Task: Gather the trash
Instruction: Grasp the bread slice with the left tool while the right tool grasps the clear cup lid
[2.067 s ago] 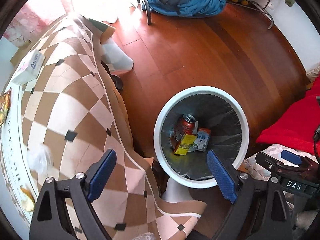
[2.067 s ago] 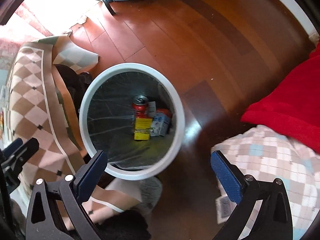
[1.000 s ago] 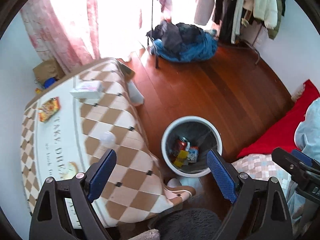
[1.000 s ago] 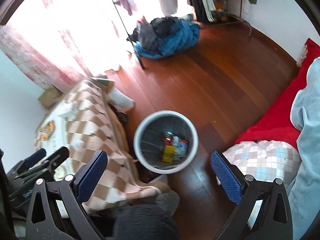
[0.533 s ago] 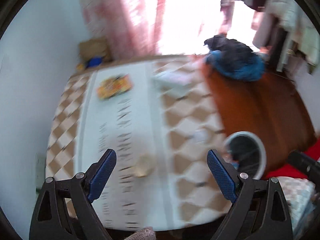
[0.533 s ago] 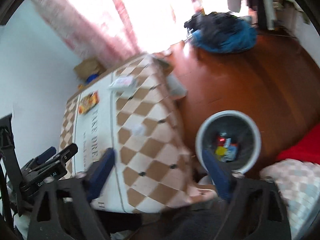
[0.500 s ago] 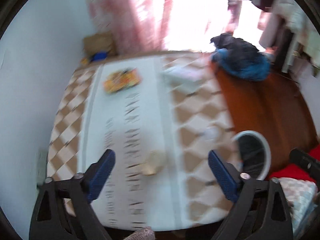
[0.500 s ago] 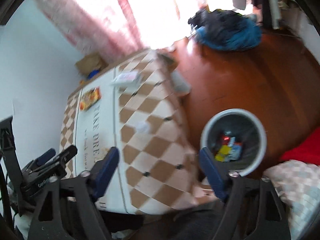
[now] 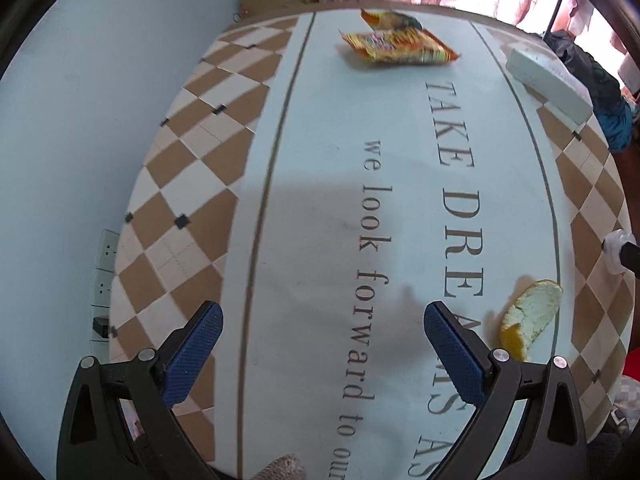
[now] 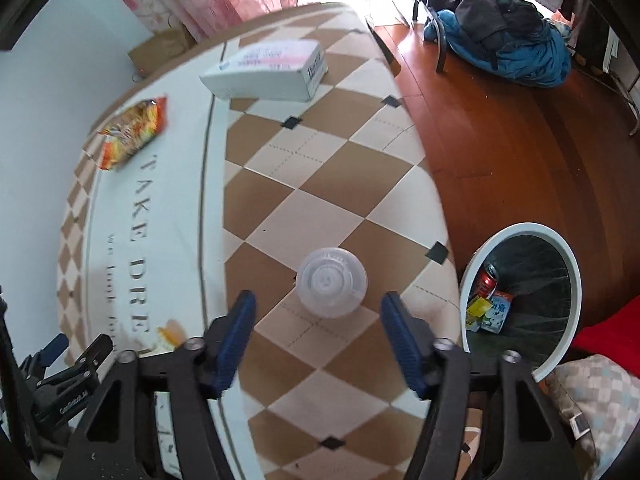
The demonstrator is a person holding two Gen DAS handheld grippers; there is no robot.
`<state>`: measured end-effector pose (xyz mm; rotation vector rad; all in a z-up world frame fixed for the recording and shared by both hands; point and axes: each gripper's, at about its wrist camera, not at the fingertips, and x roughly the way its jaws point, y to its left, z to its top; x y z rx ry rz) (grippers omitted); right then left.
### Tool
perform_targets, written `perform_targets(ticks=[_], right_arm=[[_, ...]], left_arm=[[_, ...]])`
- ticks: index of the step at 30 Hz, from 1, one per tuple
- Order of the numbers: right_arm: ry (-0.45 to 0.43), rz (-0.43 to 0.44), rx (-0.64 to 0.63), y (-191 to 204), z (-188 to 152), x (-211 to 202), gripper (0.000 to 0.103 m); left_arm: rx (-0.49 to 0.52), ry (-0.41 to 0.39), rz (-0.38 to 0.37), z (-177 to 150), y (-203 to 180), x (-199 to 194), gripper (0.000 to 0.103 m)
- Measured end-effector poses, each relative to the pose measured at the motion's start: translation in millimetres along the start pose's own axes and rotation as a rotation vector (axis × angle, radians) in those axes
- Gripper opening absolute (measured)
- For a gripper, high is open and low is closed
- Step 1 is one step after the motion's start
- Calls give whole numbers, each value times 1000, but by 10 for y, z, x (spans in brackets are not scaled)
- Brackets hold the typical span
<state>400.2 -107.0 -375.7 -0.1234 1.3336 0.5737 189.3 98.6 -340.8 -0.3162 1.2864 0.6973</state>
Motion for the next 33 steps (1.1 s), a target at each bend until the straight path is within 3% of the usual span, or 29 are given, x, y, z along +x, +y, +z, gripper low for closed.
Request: perform_targets(ticks=[3, 7, 12, 16, 21, 26, 28, 31, 33], right_arm=[[-1, -26, -24, 30, 31, 104, 41], [-17, -22, -32, 14, 11, 57, 41], [0, 8, -56, -59, -314, -135, 41], [22, 35, -31, -179, -599, -191, 41], [35, 37, 6, -309, -764, -158, 41], [32, 24, 3, -321, -751, -161, 41], [30, 19, -3, -307, -745, -157, 41], [28, 14, -12, -275, -738, -151, 41], [29, 18, -14, -253, -741, -148, 41]], left_arm=[[16, 5, -6, -8, -60, 46, 103], [27, 11, -43, -30, -128, 4, 103], [7, -23, -169, -172, -170, -284, 103], [130, -46, -208, -201, -540, -326, 102], [273, -35, -209, -107, -876, -82, 101], [310, -35, -221, -52, -1005, 10, 78], [299, -31, -255, -6, -1008, 1, 55], [300, -41, -254, -2, -1032, -41, 31], [298, -45, -248, 1, -1040, -57, 30]])
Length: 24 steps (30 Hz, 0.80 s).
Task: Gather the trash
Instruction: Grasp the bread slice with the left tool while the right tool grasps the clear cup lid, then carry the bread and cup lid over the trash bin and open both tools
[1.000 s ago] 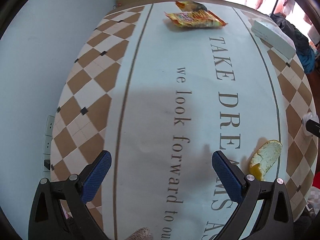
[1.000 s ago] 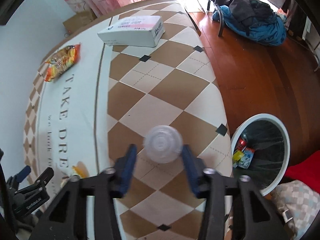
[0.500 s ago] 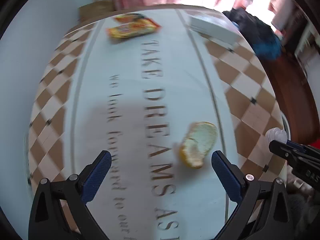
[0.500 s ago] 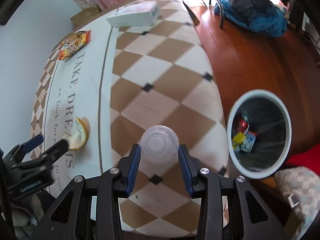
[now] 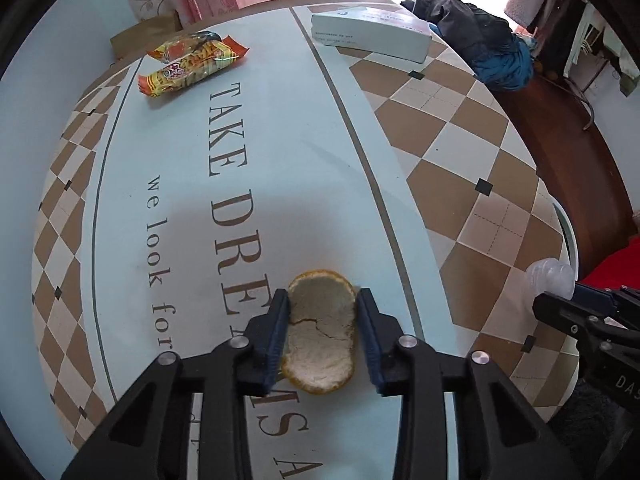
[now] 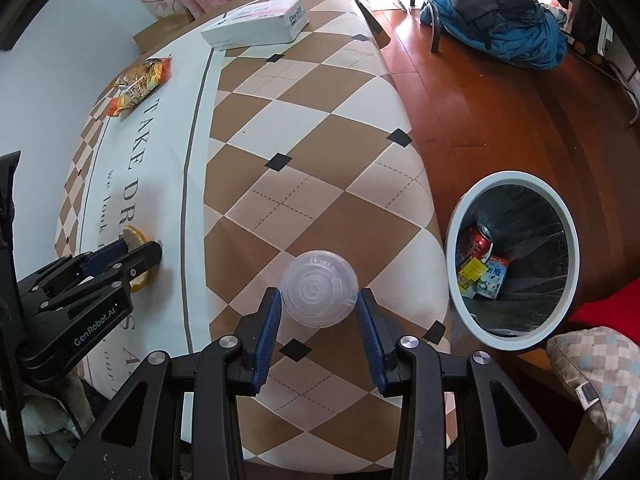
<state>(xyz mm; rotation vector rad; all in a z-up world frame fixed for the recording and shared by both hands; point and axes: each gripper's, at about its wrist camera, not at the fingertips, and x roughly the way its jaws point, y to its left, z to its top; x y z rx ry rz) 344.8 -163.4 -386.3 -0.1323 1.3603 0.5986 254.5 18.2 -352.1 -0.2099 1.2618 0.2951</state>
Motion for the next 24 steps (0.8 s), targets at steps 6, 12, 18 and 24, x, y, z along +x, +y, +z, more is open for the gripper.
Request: perform_targets(ticks=[6, 12, 18, 24], right_arm=[[-9, 15, -16, 81, -24, -46, 41], [-40, 32, -39, 171, -44, -203, 41], [-103, 64, -51, 212, -52, -560, 41], [-200, 94, -47, 78, -67, -1106, 41]], left_arm=[[-7, -34, 19, -159, 69, -193, 29], [-16, -104, 47, -217, 62, -494, 29], [-17, -195, 46, -142, 19, -948, 29], [16, -295, 22, -76, -207, -1482, 29]])
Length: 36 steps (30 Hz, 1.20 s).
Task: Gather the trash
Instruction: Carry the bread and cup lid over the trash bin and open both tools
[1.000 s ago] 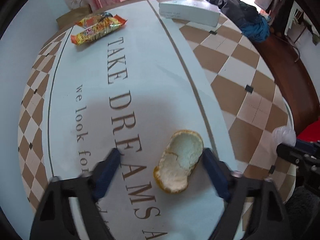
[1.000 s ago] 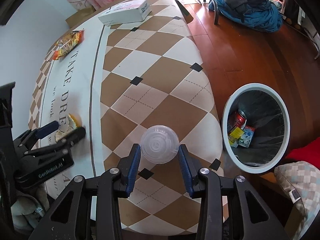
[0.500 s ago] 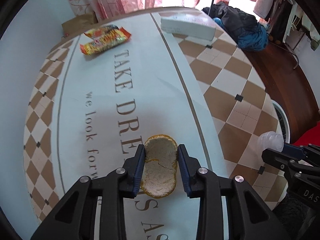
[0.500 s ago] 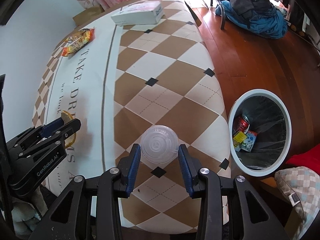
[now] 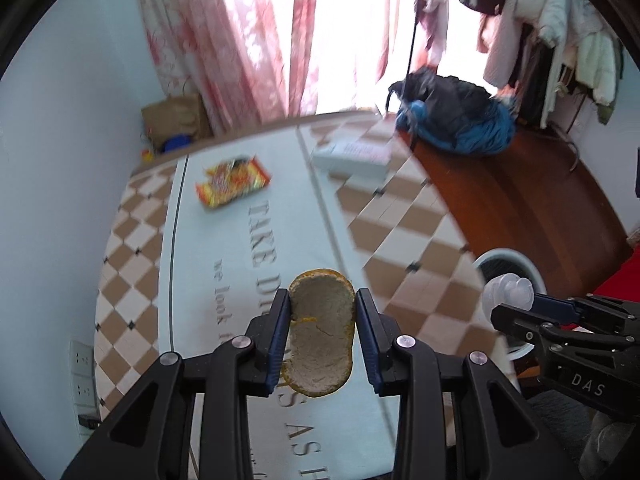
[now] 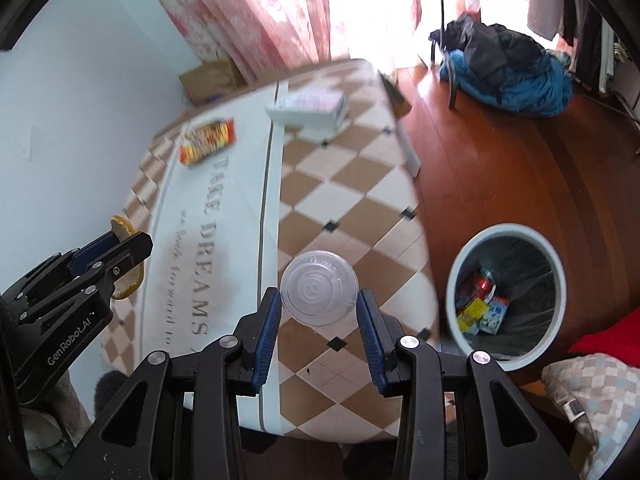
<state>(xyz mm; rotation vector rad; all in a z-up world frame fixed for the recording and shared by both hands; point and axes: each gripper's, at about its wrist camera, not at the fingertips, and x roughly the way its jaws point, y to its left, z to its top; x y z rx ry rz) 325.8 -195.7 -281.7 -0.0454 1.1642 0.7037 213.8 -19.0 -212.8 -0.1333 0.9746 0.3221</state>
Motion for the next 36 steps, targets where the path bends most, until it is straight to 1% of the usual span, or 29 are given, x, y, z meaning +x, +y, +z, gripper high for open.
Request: perform_targets(ticks=[4, 7, 11, 14, 15, 17, 18, 20, 22, 25, 27, 29, 30, 32, 34, 35, 36], right_arm=[[-71, -9, 23, -248, 24, -434, 41], [-114, -27, 51, -518, 8, -753, 41], [-150, -65, 97, -960, -70, -1081, 41], [-155, -112, 152, -1395, -169, -1179, 41], [-149, -124, 178, -1567, -209, -1179, 41], [-127, -148, 235, -1930, -290, -1109, 41], [-115, -155, 252, -2051, -320, -1053, 41], [-79, -169, 289, -2340, -380, -913, 41], [-37, -177, 319, -2612, -425, -704, 41], [21, -189, 353, -2911, -467, -336, 41], [55, -195, 375, -3080, -494, -115, 41], [87, -190, 400, -3254, -515, 117, 41], [99, -186, 412, -3322, -519, 212, 41], [129, -162, 430, -3450, -527, 415, 41], [154, -150, 448, -3531, -535, 583, 41], [164, -130, 464, -3579, -542, 665, 42], [167, -128, 473, -3607, -554, 711, 48]], left_arm=[[13, -56, -38, 134, -268, -284, 29], [37, -80, -84, 207, -582, -426, 29], [85, -80, -162, 298, -1126, -448, 29], [115, -54, -221, 344, -1518, -346, 29], [124, -32, -251, 365, -1701, -255, 29], [125, 11, -291, 382, -1939, -101, 29], [120, 40, -312, 396, -2067, 17, 29], [109, 110, -352, 418, -2312, 314, 29], [97, 169, -373, 416, -2471, 565, 29], [77, 267, -380, 410, -2668, 1015, 29], [59, 346, -380, 399, -2772, 1323, 30], [44, 400, -366, 391, -2828, 1586, 30], [43, 415, -353, 393, -2850, 1677, 30], [49, 447, -327, 373, -2884, 1853, 36], [53, 468, -295, 348, -2910, 1993, 71], [51, 471, -283, 333, -2892, 2031, 75], [46, 475, -271, 321, -2880, 2065, 75]])
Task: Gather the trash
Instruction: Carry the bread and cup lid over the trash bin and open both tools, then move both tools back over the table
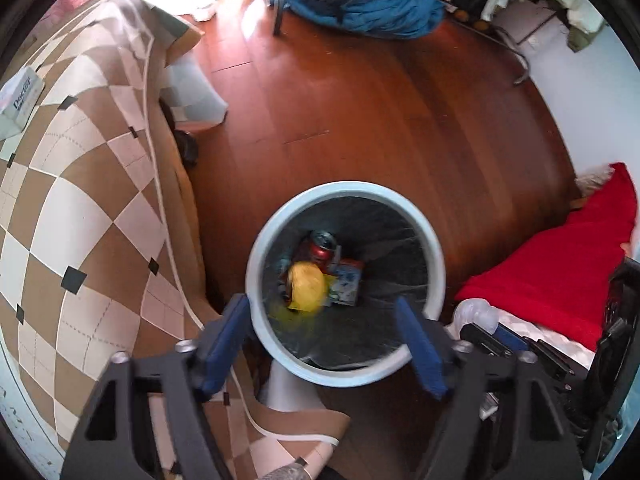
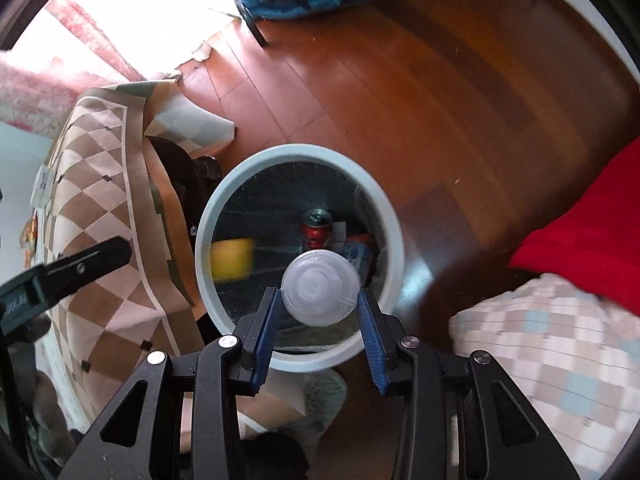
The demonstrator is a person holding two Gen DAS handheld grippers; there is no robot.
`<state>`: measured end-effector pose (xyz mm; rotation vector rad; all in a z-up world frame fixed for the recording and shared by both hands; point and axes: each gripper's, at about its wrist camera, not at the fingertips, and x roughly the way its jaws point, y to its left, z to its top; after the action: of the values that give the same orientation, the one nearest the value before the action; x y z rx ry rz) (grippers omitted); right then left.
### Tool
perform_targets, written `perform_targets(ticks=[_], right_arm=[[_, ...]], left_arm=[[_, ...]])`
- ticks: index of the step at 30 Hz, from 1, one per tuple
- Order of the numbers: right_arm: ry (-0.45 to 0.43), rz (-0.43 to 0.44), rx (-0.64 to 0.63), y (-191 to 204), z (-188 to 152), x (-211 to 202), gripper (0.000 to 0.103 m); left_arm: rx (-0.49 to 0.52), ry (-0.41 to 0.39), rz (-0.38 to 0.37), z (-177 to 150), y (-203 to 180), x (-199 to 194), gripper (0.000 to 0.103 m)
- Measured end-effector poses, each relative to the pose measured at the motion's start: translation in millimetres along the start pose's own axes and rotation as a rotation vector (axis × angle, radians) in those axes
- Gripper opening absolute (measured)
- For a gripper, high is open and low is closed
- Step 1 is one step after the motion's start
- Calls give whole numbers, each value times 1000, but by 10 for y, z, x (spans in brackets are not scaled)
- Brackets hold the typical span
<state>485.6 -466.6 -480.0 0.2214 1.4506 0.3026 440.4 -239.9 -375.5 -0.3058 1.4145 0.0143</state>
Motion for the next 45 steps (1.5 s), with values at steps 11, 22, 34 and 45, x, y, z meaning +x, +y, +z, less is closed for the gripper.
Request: perform_targets(ticks=[11, 22, 34, 45], right_arm=[[26, -49, 10, 20, -57, 68, 103], [-45, -110, -14, 144, -218, -546, 103], [-137, -99, -55, 413, -590, -1407, 103], [-259, 2, -83, 1013, -735, -2248, 103]], left_arm=[[52, -36, 152, -251, 82, -46, 101], [67, -107, 158, -467, -3, -538, 102], [79, -226, 124, -787, -24, -1343, 102], [75, -379, 122, -913, 142, -2213, 102]])
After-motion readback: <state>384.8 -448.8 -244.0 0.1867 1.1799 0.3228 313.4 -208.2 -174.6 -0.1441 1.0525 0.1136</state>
